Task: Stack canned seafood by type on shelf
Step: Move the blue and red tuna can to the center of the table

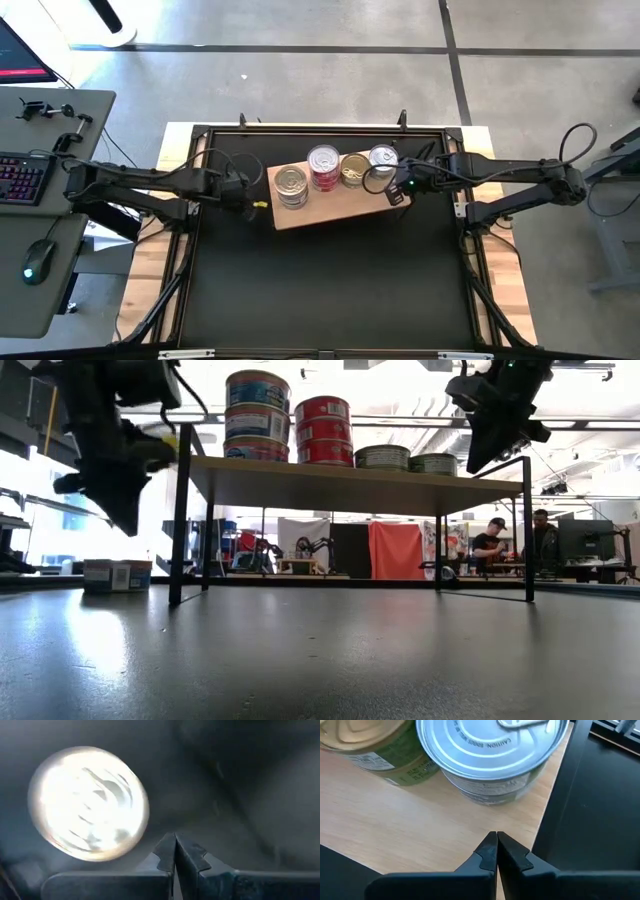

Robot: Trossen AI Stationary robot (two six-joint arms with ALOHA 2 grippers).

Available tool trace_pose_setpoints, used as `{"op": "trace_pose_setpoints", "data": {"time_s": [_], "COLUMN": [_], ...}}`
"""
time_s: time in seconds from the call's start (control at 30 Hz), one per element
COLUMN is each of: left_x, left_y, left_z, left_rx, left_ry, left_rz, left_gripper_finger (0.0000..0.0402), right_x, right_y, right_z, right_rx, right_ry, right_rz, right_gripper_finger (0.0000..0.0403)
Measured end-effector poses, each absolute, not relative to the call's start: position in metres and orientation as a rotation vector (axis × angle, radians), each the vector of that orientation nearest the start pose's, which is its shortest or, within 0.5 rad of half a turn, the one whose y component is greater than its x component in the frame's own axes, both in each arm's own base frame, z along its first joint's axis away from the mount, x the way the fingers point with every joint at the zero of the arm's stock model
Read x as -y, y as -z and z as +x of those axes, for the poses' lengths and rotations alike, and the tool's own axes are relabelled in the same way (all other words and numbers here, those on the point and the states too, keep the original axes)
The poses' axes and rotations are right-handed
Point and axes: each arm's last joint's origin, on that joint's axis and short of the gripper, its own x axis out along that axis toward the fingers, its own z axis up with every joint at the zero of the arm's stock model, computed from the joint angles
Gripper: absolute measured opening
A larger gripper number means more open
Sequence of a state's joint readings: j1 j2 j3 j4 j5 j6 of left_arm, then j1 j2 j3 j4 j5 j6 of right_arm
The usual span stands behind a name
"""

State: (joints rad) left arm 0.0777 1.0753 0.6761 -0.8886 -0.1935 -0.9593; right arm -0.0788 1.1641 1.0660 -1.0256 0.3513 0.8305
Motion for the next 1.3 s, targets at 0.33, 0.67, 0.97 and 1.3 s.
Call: {"op": "trace_pose_setpoints", "data": {"time_s": [0.33,0.67,0.97,1.3], "left_x": [-0.015,0.007,0.071,0.149], "left_y": [-0.178,-0.156,-0.167,-0.153], "left_z": [0.154,0.153,0.152,0.154], "left_rx": [-0.746,-0.791,-1.016,-1.024], "left_ry": [-1.222,-1.151,-0.779,-0.457], "left_rz": [-0.815,-0.821,-1.006,-1.155], "left_gripper_finger": [0.0,0.0,0.0,0.0], "right_x": [0.026,0.025,0.024,0.019], "right_y": [-0.296,-0.296,-0.296,-0.301], "right_z": [0.205,0.206,0.206,0.217], "right_rx": [-0.881,-0.891,-0.905,-0.88], "right_ry": [0.809,0.784,0.757,0.547], "right_rz": [0.588,0.61,0.626,0.601], "right_gripper_finger": [0.0,0.0,0.0,0.0]}}
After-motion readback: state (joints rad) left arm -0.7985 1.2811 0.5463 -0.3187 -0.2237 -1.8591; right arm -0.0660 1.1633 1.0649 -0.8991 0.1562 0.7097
